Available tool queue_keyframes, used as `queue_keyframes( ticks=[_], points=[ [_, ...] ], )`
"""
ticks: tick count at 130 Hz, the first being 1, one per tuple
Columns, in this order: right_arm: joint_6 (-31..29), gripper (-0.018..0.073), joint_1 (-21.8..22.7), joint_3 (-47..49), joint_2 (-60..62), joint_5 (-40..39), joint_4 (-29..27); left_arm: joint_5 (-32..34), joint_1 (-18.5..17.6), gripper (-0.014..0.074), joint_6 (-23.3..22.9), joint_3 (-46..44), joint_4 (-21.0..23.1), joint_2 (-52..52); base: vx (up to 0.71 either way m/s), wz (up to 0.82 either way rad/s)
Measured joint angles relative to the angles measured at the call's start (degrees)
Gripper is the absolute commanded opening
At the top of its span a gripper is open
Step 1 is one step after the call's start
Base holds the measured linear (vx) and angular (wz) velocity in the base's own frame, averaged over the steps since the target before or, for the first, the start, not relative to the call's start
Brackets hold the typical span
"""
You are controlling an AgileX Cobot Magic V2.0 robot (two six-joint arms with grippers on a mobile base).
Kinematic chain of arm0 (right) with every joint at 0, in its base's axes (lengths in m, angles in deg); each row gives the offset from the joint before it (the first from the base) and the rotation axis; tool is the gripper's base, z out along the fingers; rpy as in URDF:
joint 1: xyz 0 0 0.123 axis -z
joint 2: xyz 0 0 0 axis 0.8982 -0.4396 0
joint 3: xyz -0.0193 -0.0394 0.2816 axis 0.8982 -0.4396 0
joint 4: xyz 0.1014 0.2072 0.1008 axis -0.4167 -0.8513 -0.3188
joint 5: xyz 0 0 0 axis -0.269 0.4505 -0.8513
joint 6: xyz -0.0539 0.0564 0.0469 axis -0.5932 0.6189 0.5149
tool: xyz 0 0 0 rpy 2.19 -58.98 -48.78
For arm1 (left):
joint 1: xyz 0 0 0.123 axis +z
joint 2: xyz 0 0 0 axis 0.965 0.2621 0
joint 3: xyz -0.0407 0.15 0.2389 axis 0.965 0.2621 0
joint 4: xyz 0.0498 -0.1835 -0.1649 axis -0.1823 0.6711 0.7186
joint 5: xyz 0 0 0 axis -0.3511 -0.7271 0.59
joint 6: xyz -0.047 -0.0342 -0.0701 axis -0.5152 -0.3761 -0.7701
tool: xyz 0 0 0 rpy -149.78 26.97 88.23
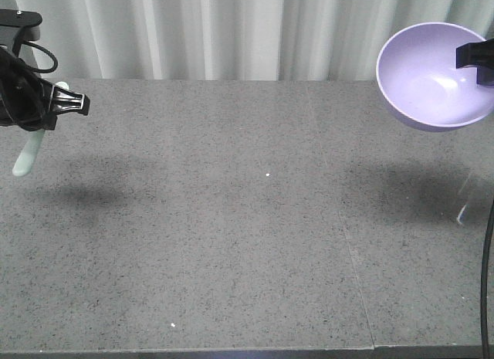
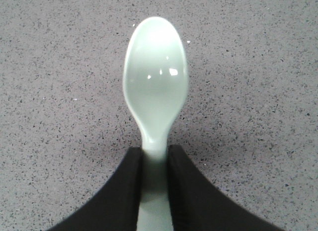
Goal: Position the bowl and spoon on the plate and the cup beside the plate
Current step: 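Drive the base toward the counter with the blue plate, holding both items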
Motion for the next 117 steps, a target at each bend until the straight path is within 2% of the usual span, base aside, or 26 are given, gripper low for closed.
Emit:
queue_keyframes(
  ticks=[45,117],
  points=[
    [0.00,-0.0004,0.00,0.00,0.00,0.00,-0.06,0.00,0.00,-0.0008,0.00,0.00,-0.16,0.00,-0.03,-0.13],
    [0.00,-0.0004,0.00,0.00,0.00,0.42,-0.06,0.00,0.00,-0.0008,0.00,0.00,-0.16,0.00,-0.06,-0.34]
  ],
)
